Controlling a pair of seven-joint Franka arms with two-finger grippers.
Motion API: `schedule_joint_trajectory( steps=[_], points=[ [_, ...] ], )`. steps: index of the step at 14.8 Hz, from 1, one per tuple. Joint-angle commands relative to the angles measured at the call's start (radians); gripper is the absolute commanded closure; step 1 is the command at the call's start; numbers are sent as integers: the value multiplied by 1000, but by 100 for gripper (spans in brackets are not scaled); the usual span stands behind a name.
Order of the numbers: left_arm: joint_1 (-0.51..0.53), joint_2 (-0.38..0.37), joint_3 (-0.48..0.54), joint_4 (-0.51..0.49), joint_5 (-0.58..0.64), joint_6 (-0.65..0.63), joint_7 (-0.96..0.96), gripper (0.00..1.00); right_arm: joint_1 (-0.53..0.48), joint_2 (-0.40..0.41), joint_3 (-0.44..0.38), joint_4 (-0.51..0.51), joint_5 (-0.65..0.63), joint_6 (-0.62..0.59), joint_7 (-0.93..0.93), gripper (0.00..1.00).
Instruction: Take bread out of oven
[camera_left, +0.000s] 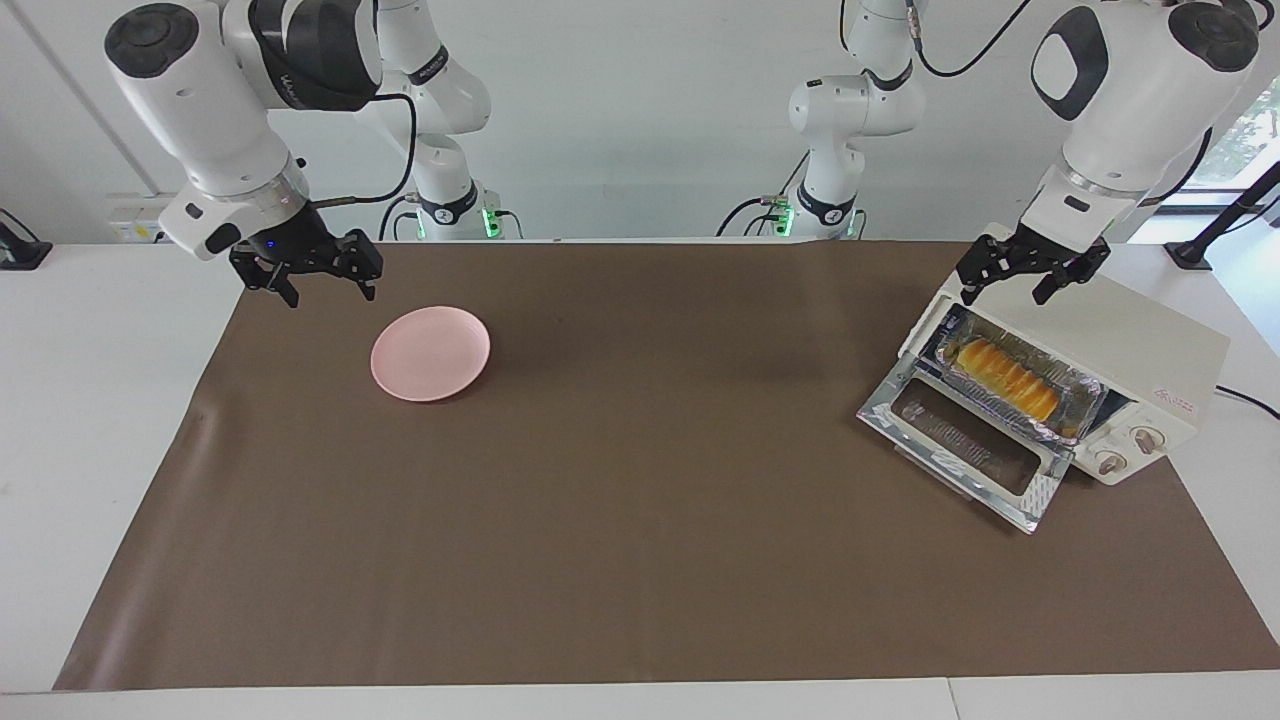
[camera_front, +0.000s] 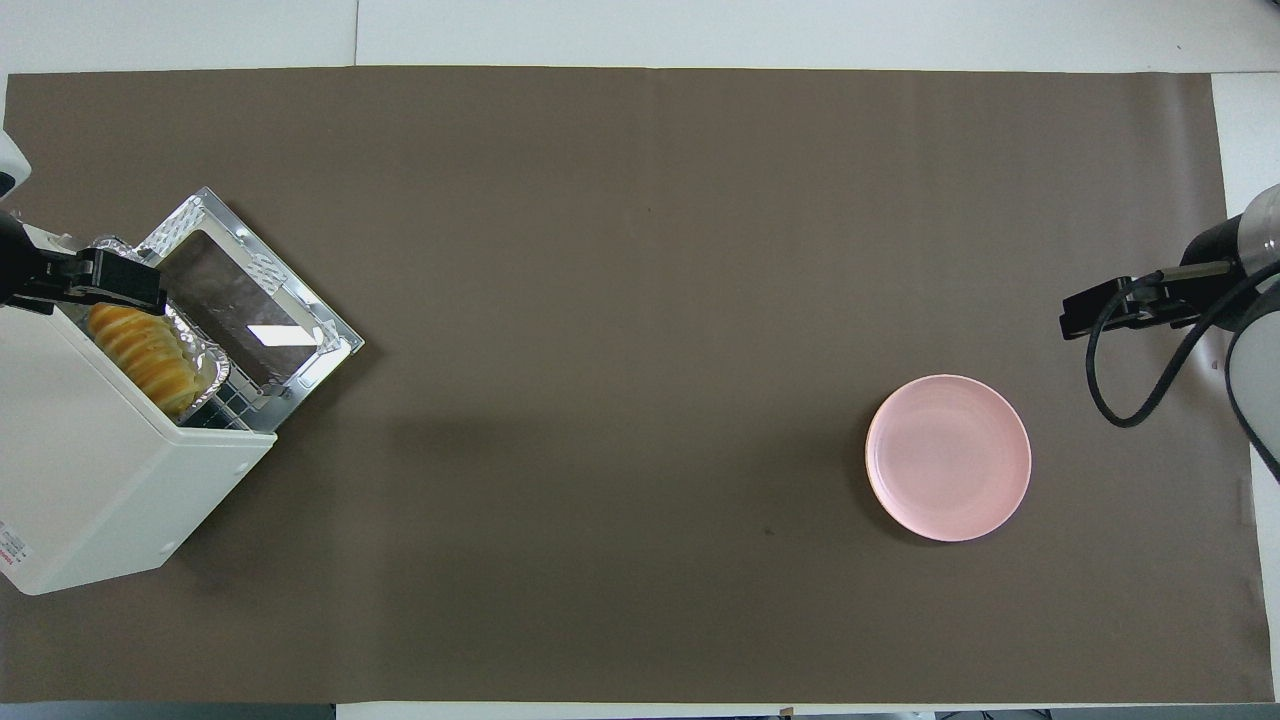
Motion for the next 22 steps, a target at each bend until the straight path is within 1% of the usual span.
schedule_joint_trajectory(
  steps=[1,4,6,8,10,11,12,13,15,17,18,20,22],
  points=[
    [6,22,-5,29,21,-20,-16,0,-15,-23,11,-23,-16,-3,-18,0],
    [-5,123,-4,103,32,-47,-50,0,-15,-23,11,-22,-16,-3,-18,0],
    [-23,177,-7,109,55,-32,-194,0,-15,-23,13,-22,-16,-3,-18,0],
    [-67,250,-4,121,130,-18,-287,0,-15,-23,11,-22,-16,-3,-18,0],
    [-65,283,-2,121,144,22,-404,0,-15,-23,11,-22,-16,-3,-18,0],
    [-66,310,1,129,152,26,-424,0,-15,-23,11,-22,-16,-3,-18,0],
    [-69,339,2,147,185,28,-455,0,-15,-23,11,-22,-16,-1,-18,0],
    [-71,350,2,147,228,37,-489,0,-15,-23,11,-22,-16,-3,-18,0],
    [-68,350,5,135,265,71,-567,0,-15,-23,11,-22,-16,-3,-18,0],
    [-64,346,5,94,290,83,-708,0,-15,-23,11,-22,-16,-3,-18,0],
    [-66,337,5,54,293,120,-774,0,-15,-23,11,-22,-16,-3,-18,0],
    [-61,337,5,19,294,135,-858,0,-15,-23,11,-22,-16,-3,-18,0],
    [-61,337,5,-24,342,172,-955,0,-15,-23,11,-22,-16,-3,-18,0]
  ],
)
